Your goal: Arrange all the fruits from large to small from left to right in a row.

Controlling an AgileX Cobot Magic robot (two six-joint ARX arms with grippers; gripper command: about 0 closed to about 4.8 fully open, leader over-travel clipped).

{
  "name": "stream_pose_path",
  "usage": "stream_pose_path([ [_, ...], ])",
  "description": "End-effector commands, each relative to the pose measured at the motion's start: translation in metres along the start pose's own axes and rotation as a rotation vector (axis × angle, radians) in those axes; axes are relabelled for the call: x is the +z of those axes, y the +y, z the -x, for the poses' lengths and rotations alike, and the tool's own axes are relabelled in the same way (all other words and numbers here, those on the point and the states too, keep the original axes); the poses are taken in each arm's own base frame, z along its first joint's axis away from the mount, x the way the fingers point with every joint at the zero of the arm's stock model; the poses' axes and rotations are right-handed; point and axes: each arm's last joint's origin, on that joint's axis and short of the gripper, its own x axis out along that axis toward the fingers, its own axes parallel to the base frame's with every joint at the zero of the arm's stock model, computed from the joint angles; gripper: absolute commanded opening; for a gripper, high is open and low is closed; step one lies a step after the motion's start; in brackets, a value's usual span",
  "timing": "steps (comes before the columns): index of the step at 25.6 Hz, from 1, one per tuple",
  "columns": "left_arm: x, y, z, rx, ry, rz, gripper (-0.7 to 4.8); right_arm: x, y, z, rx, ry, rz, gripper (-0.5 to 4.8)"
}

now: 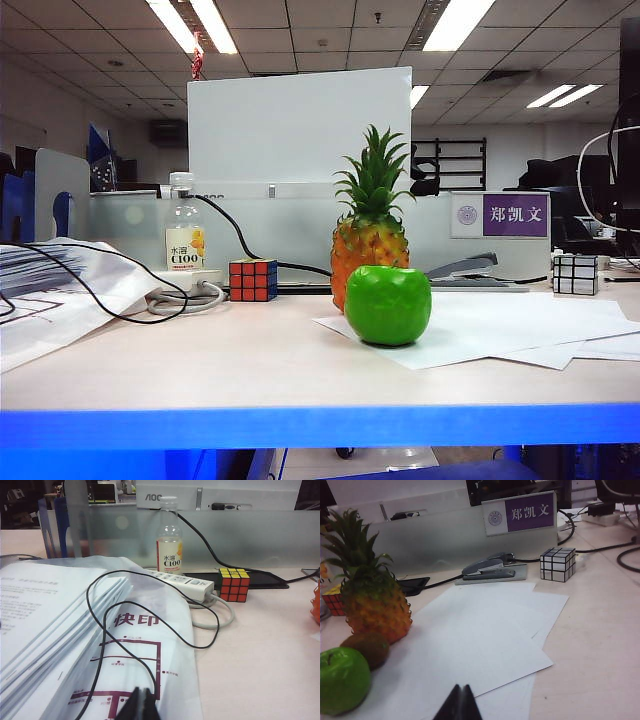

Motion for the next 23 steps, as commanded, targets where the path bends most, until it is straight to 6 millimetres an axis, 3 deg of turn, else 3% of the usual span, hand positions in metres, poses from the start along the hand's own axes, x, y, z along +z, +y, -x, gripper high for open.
stream_pose_path([
  [1,0.002,0.0,0.0,0.002,-0.014,-0.001,-0.05,0.0,0.0,0.0,0.007,-0.013,-0.031,-0.01],
  [6,0.002,0.0,0.0,0.002,-0.014,-0.001,-0.05,-0.001,0.001,0.0,0.039,-0.006,-0.032,-0.01],
  [10,0.0,0.0,0.0,-0.004,-0.003,0.021,-0.05,0.001,0.005,0.0,0.178,-0.002,-0.063,-0.01],
  [15,-0.001,-0.005,0.001,-0.169,0.011,0.045,-0.05,0.019,0.016,0.005,0.453,-0.14,-0.068,-0.01],
  [19,-0.001,-0.007,0.001,-0.238,0.011,0.046,-0.05,0.025,0.02,0.005,0.455,-0.216,-0.063,0.06],
  [21,-0.001,-0.007,0.001,-0.245,0.011,0.047,-0.05,0.021,0.022,0.001,0.467,-0.168,-0.045,0.55],
  [23,-0.001,-0.007,0.001,-0.253,0.011,0.048,-0.05,0.014,0.026,-0.005,0.496,-0.094,-0.029,1.38],
])
